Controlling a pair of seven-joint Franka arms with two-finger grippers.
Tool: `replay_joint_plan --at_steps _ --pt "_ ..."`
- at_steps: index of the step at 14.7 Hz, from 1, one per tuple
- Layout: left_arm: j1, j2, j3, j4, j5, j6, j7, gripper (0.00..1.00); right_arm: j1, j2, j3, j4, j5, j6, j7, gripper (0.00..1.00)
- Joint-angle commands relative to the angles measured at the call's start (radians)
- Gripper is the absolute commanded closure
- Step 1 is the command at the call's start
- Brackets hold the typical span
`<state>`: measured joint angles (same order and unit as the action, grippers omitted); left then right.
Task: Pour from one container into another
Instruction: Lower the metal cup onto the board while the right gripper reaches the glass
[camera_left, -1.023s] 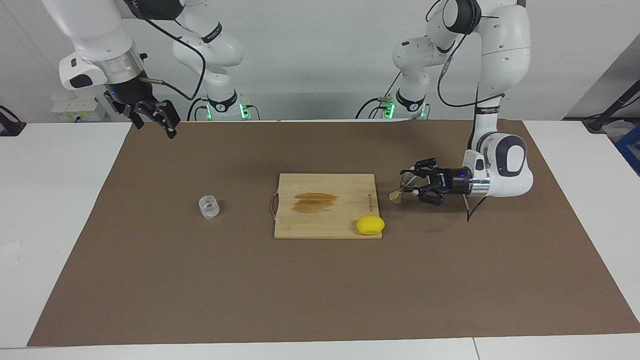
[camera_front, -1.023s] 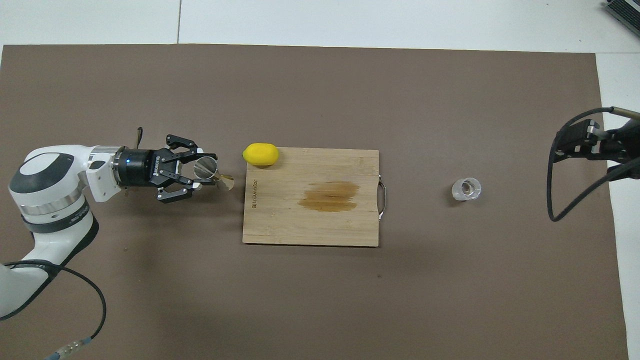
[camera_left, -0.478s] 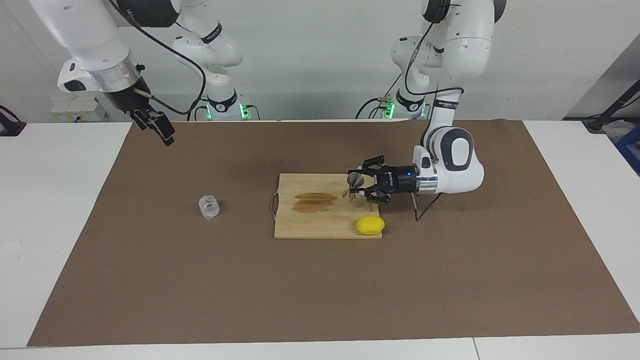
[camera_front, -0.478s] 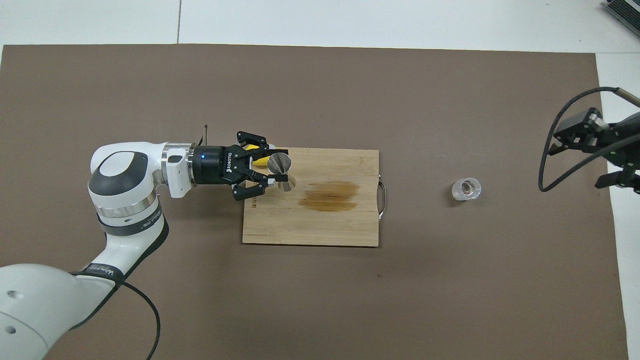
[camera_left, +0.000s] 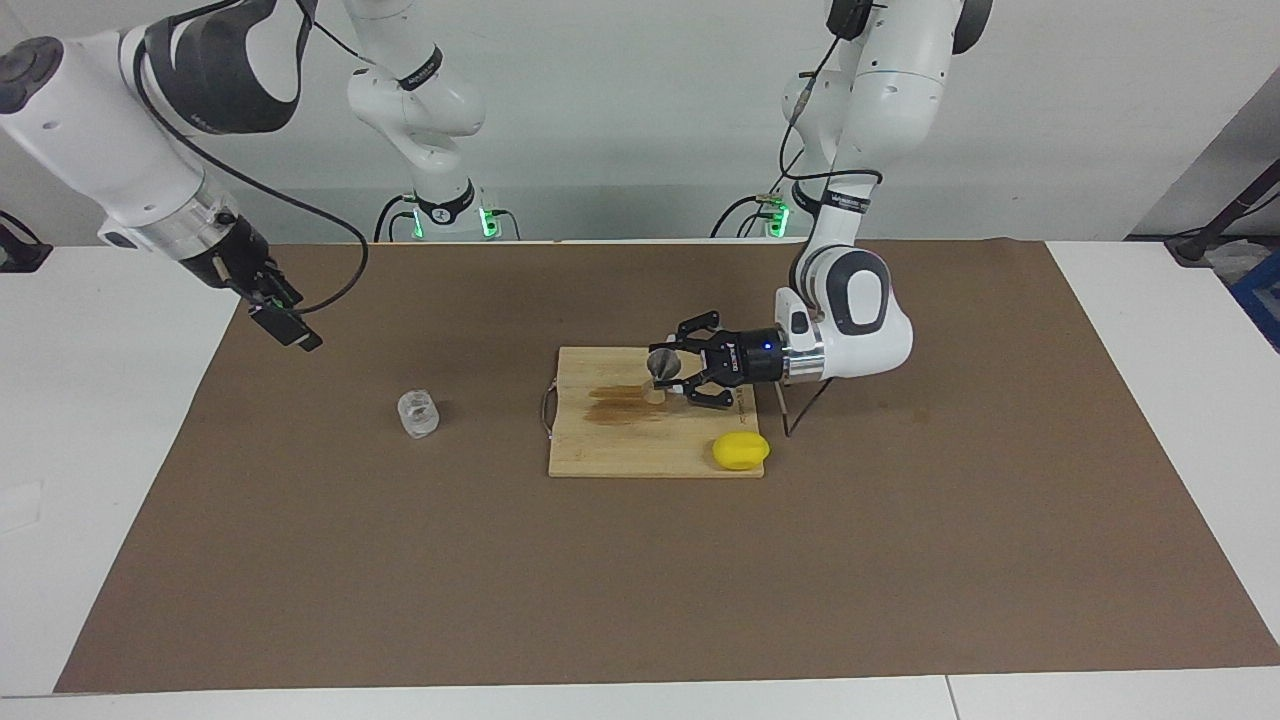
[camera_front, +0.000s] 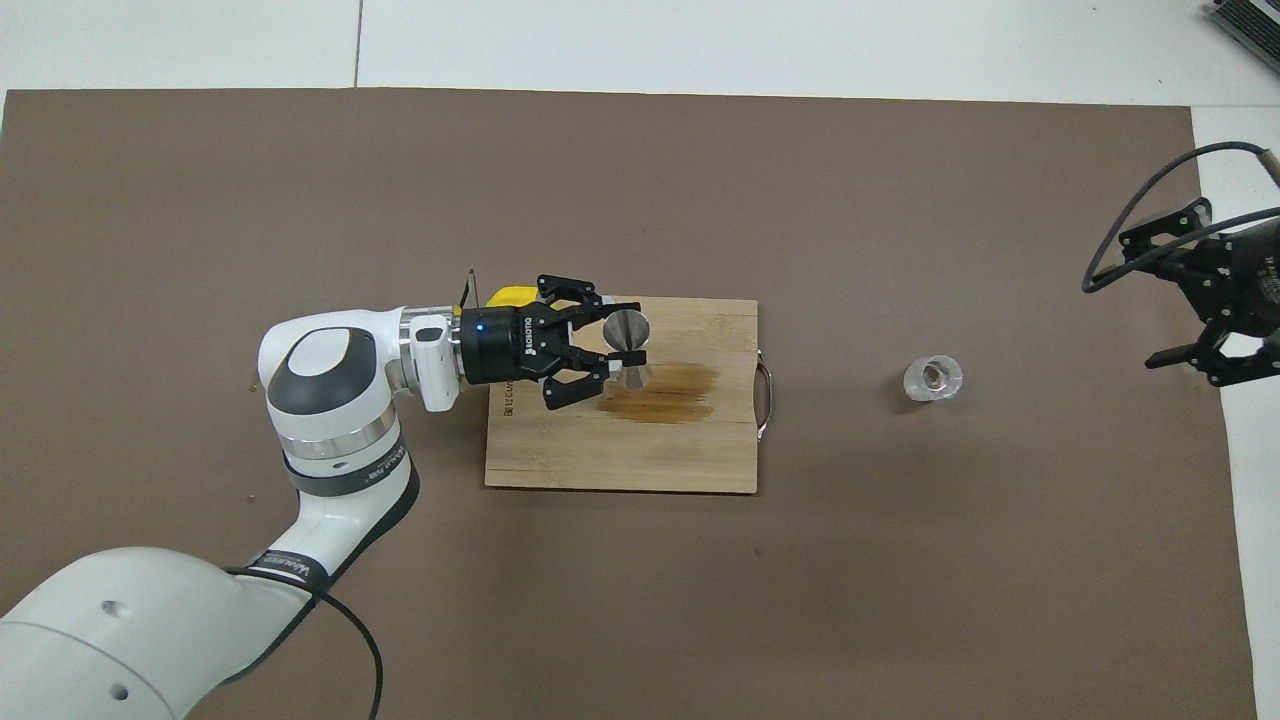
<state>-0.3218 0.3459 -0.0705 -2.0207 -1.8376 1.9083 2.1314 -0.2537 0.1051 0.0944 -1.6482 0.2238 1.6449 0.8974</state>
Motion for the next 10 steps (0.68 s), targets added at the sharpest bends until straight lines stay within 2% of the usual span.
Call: replay_joint_plan --at_steps 1,5,7,10 --pt "-0.065 -0.022 0.015 -0.026 -0.083 0.087 0.103 0.86 -0.058 0.05 0.008 -0.044 0.069 0.041 0.018 0.09" --pt "-0.105 -0.03 0.009 -0.078 -0.161 0.124 0.258 0.86 -0.09 0.123 0.007 -0.082 0.146 0.062 0.041 0.08" --pt "-0.111 -0.028 0.008 -0.089 -0.189 0.156 0.385 0.85 -0.102 0.163 0.008 -0.103 0.17 0.101 0.041 0.08" --pt "-0.109 -0.033 0.008 -0.113 -0.193 0.155 0.436 0.84 -0.093 0.179 0.008 -0.183 0.198 0.191 0.034 0.07"
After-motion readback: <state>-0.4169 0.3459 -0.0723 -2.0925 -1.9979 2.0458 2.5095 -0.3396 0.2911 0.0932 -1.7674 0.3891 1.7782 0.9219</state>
